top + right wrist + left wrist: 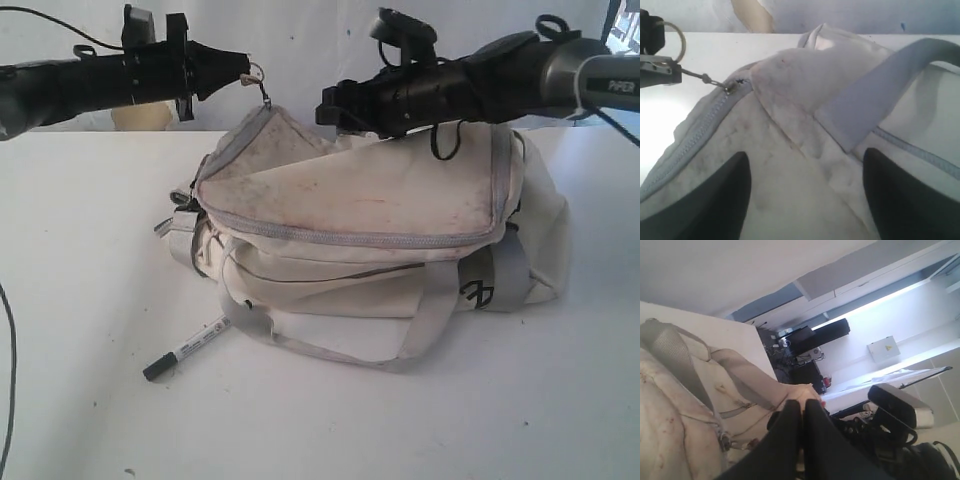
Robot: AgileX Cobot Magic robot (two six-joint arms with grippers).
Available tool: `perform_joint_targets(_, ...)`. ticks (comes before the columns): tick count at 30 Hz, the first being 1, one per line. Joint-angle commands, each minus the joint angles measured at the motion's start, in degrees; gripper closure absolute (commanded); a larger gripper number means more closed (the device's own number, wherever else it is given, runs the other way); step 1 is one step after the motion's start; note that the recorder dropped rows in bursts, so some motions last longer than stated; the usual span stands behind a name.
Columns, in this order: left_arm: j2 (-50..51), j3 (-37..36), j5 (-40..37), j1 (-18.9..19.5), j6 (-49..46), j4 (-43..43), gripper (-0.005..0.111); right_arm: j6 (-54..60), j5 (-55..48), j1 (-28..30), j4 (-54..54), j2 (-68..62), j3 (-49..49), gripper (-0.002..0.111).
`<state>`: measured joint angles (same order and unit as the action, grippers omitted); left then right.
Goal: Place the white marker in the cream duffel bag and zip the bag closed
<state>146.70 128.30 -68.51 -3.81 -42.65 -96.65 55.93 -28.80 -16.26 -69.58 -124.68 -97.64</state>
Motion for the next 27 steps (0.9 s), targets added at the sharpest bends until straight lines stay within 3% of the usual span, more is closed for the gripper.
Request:
perform_joint_targets(1,-2.8,0.4,-1.5,0.0,3.8,6.4,0.107,4.2,0.7,-1.8,-1.3,-3.0,-4.0,0.048)
perform_joint_targets(9,-6.7,0.4,-1.5,-0.4,9.6,9.1,0.107,10.3,-2.7,-1.9,-1.9,-9.9,-13.0,0.048)
perform_joint_targets(17,-6.7,0.4,-1.5,-1.3,9.9,11.3,0.107,12.6,-6.2,-2.6,-4.4,-10.6,-13.1,0.048)
perform_joint_targets(22,-6.7,0.4,-1.5,-1.3,9.9,11.6,0.107,12.6,-8.7,-2.6,-4.4,-10.6,-13.1,0.037)
perform_joint_targets(27,-6.7,0.4,-1.5,-1.4,9.5,11.6,0.107,13.5,-8.5,-2.6,-4.3,-10.6,-13.1,0.036)
